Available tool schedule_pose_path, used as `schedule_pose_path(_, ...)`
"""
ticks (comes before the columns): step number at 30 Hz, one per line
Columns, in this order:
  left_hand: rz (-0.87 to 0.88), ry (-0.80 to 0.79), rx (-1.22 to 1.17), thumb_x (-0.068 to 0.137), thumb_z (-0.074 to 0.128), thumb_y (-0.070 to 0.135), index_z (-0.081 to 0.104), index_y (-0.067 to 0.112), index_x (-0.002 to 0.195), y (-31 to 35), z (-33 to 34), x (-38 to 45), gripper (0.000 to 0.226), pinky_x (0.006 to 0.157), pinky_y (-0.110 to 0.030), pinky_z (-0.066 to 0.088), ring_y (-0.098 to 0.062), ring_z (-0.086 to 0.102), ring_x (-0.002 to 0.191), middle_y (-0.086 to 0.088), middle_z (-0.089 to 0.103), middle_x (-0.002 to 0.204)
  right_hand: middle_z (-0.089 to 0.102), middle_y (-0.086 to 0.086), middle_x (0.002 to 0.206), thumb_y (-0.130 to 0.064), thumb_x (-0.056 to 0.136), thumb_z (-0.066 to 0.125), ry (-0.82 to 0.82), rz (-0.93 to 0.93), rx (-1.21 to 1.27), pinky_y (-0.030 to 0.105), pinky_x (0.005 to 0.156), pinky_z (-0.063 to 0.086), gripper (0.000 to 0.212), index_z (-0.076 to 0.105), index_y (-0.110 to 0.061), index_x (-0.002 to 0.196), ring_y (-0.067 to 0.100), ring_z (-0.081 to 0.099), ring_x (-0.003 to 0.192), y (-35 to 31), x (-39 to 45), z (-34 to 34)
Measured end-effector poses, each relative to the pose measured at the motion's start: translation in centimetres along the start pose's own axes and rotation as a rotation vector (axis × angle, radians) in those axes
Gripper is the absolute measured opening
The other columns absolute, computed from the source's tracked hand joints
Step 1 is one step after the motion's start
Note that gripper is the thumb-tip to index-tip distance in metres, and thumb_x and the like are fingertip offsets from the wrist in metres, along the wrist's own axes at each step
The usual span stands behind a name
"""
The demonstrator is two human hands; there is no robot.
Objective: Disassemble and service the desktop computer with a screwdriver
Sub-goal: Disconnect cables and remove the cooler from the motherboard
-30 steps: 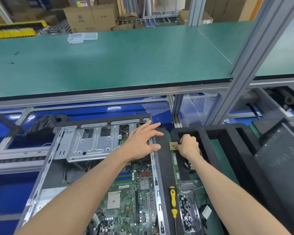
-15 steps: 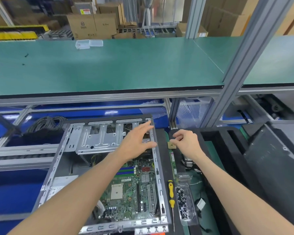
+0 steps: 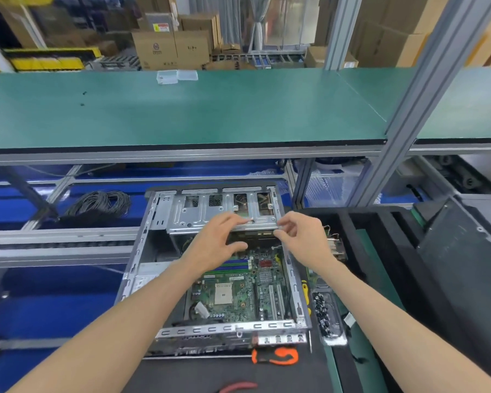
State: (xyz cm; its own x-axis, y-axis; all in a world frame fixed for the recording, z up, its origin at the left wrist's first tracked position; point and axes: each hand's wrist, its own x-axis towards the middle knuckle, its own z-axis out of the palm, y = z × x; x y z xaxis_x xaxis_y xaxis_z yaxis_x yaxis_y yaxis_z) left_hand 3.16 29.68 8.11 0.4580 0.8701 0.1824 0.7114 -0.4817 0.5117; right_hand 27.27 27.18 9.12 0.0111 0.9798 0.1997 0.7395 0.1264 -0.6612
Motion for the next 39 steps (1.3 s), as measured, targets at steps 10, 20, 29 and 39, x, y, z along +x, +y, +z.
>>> schedule_pose_path(10,-0.048,-0.136,0.157,0.087,0.073,0.041,0.062,0.028,0.116,-2.2,-2.0,-3.1,0.033,0.09,-0.031,0.048,-0.008,0.054,0.101,0.015,0.048,0.11,0.06,-0.005,0.105,-0.037,0.094,0.065,-0.39,-0.271,-0.399,0.036,0.077,0.051,0.024,0.064,-0.023,0.114,0.02,0.062,0.093,-4.4,-2.5,4.3)
schedule_pose_path(20,-0.195,-0.392,0.522,0.087,0.058,0.033,0.066,0.037,0.098,-3.0,-1.6,-5.0,0.015,0.075,-0.034,0.052,-0.018,0.066,0.087,0.009,0.068,0.101,0.067,0.007,0.106,-0.037,0.099,0.057,-0.546,-0.368,-0.822,0.036,0.065,0.037,0.028,0.059,-0.017,0.118,0.031,0.067,0.086,-4.2,-3.2,5.7)
schedule_pose_path(29,-0.281,-0.368,0.475,0.084,0.052,0.024,0.068,0.04,0.101,-3.1,-1.7,-4.7,0.028,0.077,-0.035,0.051,-0.021,0.065,0.086,0.007,0.068,0.101,0.05,0.006,0.15,0.002,0.093,0.047,-0.889,-0.103,-0.467,0.048,0.103,0.05,0.064,0.044,-0.027,0.15,0.03,0.05,0.134,-5.5,-3.7,8.1)
schedule_pose_path(39,-0.266,-0.365,0.453,0.081,0.054,0.023,0.068,0.039,0.099,-3.1,-1.7,-4.7,0.028,0.069,-0.032,0.043,-0.017,0.06,0.078,0.011,0.067,0.093,0.059,0.01,0.137,0.0,0.089,0.048,-1.003,-0.19,-0.608,0.043,0.089,0.056,0.065,0.052,-0.033,0.145,0.033,0.061,0.115,-5.7,-4.3,8.3)
